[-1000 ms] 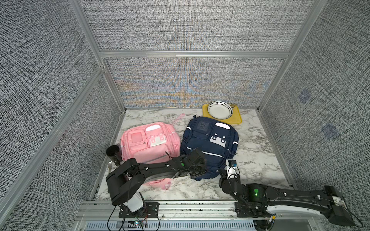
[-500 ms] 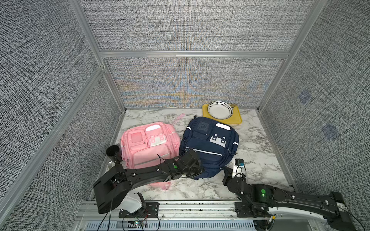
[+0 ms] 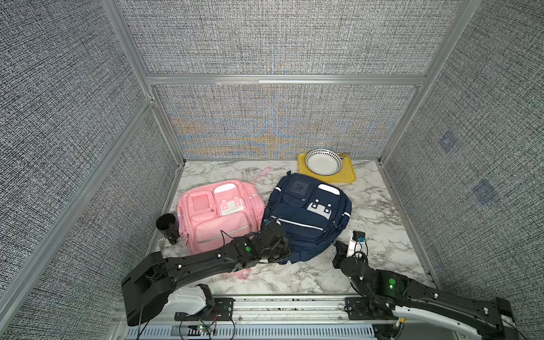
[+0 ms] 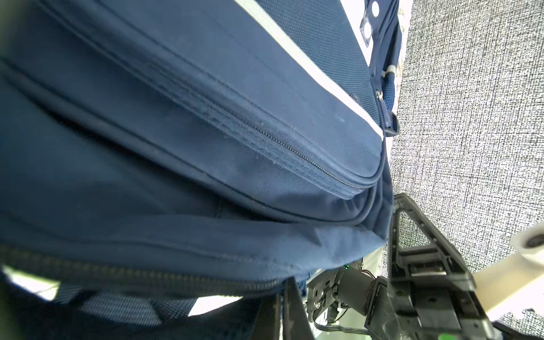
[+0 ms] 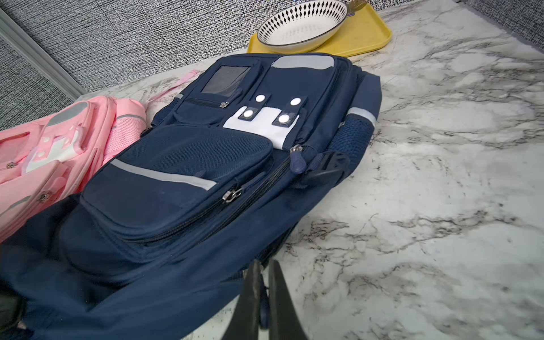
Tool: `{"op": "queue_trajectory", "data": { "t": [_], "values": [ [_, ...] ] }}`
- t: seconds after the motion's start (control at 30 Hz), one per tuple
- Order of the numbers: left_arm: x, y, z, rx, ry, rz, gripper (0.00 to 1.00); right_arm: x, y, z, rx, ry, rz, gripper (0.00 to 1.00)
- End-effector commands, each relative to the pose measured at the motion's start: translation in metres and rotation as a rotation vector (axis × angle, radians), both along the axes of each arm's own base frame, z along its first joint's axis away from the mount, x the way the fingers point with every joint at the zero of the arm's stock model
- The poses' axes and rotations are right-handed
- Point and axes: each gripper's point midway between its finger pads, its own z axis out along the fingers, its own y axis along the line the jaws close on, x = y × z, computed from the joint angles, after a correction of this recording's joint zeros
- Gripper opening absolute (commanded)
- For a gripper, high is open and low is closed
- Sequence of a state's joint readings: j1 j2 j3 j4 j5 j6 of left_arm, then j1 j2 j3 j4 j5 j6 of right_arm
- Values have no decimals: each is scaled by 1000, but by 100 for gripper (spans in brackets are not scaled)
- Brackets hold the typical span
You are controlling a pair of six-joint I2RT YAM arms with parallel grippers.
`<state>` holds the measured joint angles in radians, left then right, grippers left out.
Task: Zip up the backpack
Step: Zip the zipper on the backpack.
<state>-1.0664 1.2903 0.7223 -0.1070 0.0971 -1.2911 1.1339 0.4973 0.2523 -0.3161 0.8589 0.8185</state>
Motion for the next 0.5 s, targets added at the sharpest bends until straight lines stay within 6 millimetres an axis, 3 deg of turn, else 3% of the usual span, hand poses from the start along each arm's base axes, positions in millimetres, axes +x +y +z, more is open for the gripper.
{"op": "queue_trajectory", "data": {
  "t": [0.0,0.47],
  "values": [
    [5,8,-1,27,-15,39,0,6,-9,3,-43,-28,-22,0],
    [7,29,29,-13,-73,88,0,35,-20,7,-40,-5,-16,0]
  ]
}}
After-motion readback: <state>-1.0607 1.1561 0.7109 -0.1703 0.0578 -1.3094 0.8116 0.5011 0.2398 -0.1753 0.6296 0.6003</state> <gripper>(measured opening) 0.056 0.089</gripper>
